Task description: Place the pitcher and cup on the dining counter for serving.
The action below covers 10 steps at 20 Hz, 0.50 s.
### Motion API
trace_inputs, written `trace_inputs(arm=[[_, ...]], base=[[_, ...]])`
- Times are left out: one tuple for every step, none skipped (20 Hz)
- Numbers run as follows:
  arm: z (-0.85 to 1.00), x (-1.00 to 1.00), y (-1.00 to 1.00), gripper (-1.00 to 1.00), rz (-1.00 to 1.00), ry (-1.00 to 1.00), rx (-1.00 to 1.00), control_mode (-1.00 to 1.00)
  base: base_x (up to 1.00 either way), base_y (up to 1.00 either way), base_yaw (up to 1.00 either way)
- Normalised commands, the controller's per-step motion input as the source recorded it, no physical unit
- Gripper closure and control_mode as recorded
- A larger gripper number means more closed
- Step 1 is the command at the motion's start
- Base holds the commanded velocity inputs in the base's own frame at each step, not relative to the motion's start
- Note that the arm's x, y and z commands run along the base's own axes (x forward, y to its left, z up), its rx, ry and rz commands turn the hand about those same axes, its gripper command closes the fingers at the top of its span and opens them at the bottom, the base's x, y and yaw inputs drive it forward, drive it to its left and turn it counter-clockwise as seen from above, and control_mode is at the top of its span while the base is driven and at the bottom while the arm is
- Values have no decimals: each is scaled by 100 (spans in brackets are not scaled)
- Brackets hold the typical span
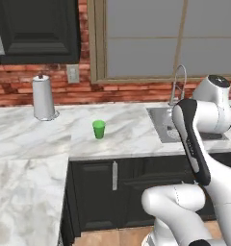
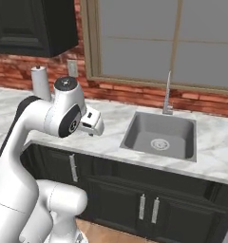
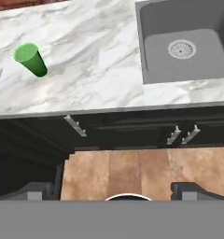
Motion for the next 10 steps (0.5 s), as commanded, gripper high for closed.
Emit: trace_inputs(arm=[[0,0,0,-100,0,0,0,100],[0,0,0,-100,0,0,0,100],[0,0,0,-100,0,0,0,100],[0,0,0,-100,0,0,0,100],[0,0,0,-100,0,0,0,100],[0,0,0,-100,0,0,0,100],[0,0,0,-100,0,0,0,100],[0,0,0,-100,0,0,0,100],[0,0,0,-100,0,0,0,100],[0,0,0,-100,0,0,0,100]], base=[[79,35,0],[74,39,0],[74,39,0],[72,39,0],[64,42,2],[66,41,6],[59,37,14],[54,32,14],[47,29,16],[39,24,18]])
